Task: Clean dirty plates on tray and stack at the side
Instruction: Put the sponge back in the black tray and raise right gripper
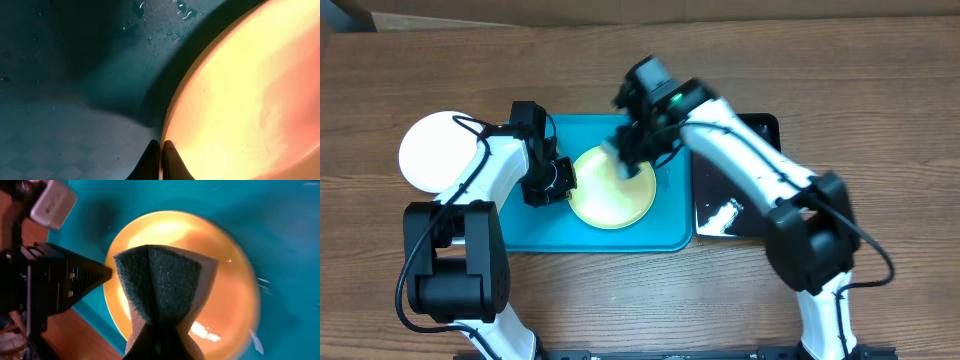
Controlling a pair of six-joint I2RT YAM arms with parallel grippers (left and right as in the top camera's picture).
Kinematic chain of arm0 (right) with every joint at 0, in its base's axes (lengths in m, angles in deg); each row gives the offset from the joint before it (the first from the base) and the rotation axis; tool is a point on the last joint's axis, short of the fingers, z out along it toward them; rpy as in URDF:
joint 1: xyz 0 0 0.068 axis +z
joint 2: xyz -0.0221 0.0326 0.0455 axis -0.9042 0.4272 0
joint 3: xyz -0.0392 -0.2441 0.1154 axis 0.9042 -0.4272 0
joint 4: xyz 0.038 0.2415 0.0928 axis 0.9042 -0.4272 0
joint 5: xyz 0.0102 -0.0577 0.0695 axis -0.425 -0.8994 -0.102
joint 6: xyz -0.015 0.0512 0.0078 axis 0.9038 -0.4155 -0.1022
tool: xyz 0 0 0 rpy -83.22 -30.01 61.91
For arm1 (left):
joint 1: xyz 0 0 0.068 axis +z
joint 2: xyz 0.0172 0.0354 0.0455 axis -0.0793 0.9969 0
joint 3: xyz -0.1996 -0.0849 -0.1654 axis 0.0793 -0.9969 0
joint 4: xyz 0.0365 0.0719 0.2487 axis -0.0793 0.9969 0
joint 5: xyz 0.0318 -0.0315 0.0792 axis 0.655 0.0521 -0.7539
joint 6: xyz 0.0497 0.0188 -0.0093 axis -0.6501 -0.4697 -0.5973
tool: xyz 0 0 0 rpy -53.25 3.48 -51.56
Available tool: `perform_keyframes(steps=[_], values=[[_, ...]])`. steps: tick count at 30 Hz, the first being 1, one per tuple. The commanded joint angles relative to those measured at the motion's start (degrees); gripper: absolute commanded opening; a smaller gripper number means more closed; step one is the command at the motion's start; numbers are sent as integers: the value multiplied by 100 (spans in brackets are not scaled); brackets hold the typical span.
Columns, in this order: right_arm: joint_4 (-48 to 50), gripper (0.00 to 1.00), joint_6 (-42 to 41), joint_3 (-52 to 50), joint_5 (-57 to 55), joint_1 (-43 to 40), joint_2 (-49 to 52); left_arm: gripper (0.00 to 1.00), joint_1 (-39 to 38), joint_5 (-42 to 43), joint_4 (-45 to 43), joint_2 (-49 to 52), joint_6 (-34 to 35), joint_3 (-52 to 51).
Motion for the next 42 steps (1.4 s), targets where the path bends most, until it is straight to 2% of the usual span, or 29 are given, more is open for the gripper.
perform_keyframes(steps=[1,5,11,16,22,23,26,28,35,38,42], values=[[-354,4,297,221,70,-498,-463,4,-44,87,-2,-90,37,-15],[-1005,4,446,214,-286,-1095,-485,5,-44,87,-2,-90,37,-15],[-1491,4,433,-26,-1578,-1812,-485,12,-44,85,-7,-90,39,-15],[-1353,4,433,-608,-1985,-2081,-463,16,-44,90,-7,-90,44,-15],[-511,4,258,-1482,-2140,-2079,-463,18,-44,90,-4,-90,46,-15],[-420,9,258,-1567,-2140,-2070,-463,18,-44,87,-4,-90,44,-15],[-354,51,262,-1650,-2140,-2059,-463,19,-44,87,-4,-90,46,-15],[-356,62,264,-1644,-2140,-2059,-466,19,-44,90,-4,-90,46,-15],[-831,67,267,-835,-2015,-2114,-485,22,-44,90,2,-90,59,-15],[-1071,76,262,-273,-2070,-2240,-485,24,-44,87,17,-90,59,-15],[-1029,82,260,55,-2098,-2651,-485,24,-44,87,90,-90,57,-17]])
